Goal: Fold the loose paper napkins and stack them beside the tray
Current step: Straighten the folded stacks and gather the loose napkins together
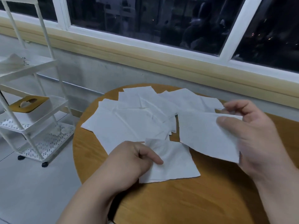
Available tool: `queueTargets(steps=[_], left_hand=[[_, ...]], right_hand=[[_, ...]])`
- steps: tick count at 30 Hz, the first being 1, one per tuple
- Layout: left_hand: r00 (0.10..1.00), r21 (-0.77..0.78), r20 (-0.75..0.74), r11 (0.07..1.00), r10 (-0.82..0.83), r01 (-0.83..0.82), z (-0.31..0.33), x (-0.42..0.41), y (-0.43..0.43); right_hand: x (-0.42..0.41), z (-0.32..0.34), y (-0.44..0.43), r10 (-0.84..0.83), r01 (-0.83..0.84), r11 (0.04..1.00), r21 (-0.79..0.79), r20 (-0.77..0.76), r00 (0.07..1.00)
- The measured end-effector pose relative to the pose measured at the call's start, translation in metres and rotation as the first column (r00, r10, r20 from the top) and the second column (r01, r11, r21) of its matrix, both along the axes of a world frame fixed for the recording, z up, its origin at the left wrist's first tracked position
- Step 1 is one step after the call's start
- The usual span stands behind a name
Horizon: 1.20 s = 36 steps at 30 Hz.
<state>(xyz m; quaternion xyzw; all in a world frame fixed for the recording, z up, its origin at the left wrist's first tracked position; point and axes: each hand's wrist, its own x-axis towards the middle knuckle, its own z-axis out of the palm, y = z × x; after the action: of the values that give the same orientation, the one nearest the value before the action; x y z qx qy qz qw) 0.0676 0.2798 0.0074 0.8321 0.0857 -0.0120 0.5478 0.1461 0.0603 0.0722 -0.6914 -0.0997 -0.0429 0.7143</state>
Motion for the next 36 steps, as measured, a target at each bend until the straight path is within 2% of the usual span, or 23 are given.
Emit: queueTargets(steps=[2, 5, 7, 10, 12, 14, 17, 21, 27, 31, 34, 36], left_hand=[[1.0, 0.009, -0.009, 1.0, -0.012, 0.012, -0.002, 0.001, -0.005], [0.998, 0.037, 0.024, 0.998, -0.054, 0.053, -0.004, 0.0, -0.009], [0.998, 0.026, 0.048, 0.999, -0.034, 0.032, -0.008, 0.002, -0.006], [0.998, -0.066, 0.026, 0.996, -0.059, 0.06, -0.012, 0.004, -0.001], [0.999, -0.115, 0.019, 0.992, -0.049, 0.051, -0.009, 0.0, 0.002], [0.999, -0.115, 0.028, 0.992, -0.041, 0.044, -0.004, -0.003, 0.005], [0.998, -0.167, 0.028, 0.984, -0.05, 0.054, 0.002, -0.003, 0.005], [0.992, -0.19, 0.049, 0.974, -0.118, 0.125, -0.001, -0.002, 0.005], [0.974, -0.085, 0.114, 0.975, -0.197, 0.207, -0.001, -0.002, -0.005], [0.986, 0.043, 0.085, 0.989, -0.142, 0.139, -0.004, 0.002, -0.011], [0.993, 0.093, 0.09, 0.994, -0.073, 0.064, -0.004, 0.005, -0.016], [0.996, 0.129, 0.069, 0.99, -0.058, 0.049, -0.002, 0.005, -0.02]], right_hand=[[-0.012, 0.006, -0.005, 0.112, -0.112, 0.993, 0.038, -0.006, 0.994], [-0.022, 0.006, -0.006, 0.311, -0.301, 0.937, 0.176, -0.034, 0.95], [-0.019, -0.006, -0.003, 0.36, -0.339, 0.919, 0.2, -0.077, 0.93], [-0.01, -0.042, 0.006, 0.236, -0.232, 0.972, 0.043, -0.154, 0.959], [-0.007, -0.063, 0.01, 0.079, -0.099, 0.985, -0.143, -0.138, 0.987], [-0.004, -0.072, 0.011, -0.007, -0.014, 0.967, -0.256, -0.083, 0.997], [0.0, -0.075, 0.01, -0.059, 0.055, 0.955, -0.292, -0.006, 0.998], [0.004, -0.08, 0.009, -0.091, 0.088, 0.938, -0.334, 0.008, 0.996], [0.003, -0.082, 0.013, -0.04, 0.049, 0.94, -0.339, 0.034, 0.999], [0.003, -0.082, 0.01, -0.04, 0.056, 0.929, -0.367, 0.051, 0.998], [0.012, -0.077, -0.001, -0.123, 0.147, 0.924, -0.352, 0.089, 0.988], [0.025, -0.076, -0.014, -0.206, 0.25, 0.846, -0.471, 0.143, 0.968]])
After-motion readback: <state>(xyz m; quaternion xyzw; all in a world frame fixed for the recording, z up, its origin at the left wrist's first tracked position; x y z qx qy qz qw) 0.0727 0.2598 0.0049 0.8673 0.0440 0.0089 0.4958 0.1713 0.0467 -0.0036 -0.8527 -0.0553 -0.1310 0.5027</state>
